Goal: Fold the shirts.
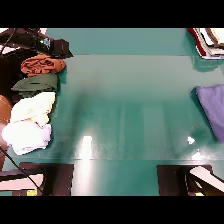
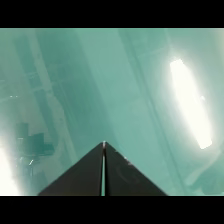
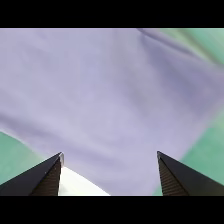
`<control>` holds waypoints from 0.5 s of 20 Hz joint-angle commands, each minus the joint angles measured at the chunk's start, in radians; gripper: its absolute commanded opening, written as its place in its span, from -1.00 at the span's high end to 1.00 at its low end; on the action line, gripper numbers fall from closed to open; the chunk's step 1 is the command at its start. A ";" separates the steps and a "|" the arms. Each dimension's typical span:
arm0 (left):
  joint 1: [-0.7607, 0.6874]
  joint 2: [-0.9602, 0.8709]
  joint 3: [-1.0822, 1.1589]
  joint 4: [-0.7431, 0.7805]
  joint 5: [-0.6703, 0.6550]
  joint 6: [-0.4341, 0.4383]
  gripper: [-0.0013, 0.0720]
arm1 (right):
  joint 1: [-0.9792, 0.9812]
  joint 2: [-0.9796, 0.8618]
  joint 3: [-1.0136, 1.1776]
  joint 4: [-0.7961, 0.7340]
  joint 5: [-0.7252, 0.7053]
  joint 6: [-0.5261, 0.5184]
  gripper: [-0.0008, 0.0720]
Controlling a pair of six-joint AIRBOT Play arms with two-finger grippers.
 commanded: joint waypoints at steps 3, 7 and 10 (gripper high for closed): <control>0.000 0.000 0.000 0.001 0.007 0.001 0.90 | 0.114 0.065 0.091 0.142 0.070 0.012 -0.82; 0.000 0.000 0.000 -0.002 -0.006 0.000 0.90 | 0.401 0.154 0.092 0.214 0.054 0.012 -0.45; 0.000 0.000 0.000 -0.002 0.027 0.000 0.90 | 0.612 0.198 0.092 0.212 0.029 0.012 0.57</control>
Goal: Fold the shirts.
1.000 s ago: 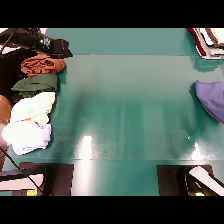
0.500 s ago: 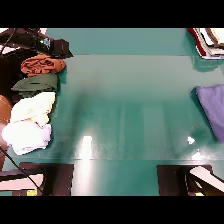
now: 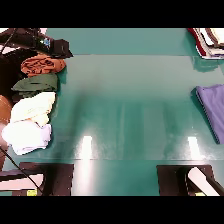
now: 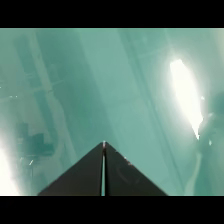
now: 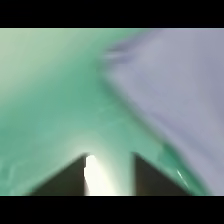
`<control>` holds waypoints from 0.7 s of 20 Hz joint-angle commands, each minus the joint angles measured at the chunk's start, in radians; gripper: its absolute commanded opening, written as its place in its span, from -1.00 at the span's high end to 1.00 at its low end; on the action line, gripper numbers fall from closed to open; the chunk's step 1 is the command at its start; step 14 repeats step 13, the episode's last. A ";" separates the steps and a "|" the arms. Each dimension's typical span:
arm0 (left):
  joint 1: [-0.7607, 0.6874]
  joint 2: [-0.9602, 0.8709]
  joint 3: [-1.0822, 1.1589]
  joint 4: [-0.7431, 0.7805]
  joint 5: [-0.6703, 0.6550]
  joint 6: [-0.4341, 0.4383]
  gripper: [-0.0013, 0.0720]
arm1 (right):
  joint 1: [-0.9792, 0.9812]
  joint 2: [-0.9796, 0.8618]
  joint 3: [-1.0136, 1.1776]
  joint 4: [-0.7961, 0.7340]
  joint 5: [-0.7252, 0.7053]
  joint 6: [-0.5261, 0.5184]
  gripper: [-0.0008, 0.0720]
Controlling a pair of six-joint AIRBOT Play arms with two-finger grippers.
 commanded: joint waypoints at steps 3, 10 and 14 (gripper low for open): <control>0.000 0.000 0.000 -0.002 0.037 0.000 0.90 | 0.345 0.067 0.004 0.026 -0.033 0.002 0.93; 0.000 0.000 0.000 -0.002 0.048 0.000 0.90 | 0.479 0.069 0.004 0.026 -0.029 0.002 0.93; 0.000 0.000 0.000 -0.003 0.056 0.000 0.90 | 0.479 0.069 0.004 0.027 -0.028 0.002 0.93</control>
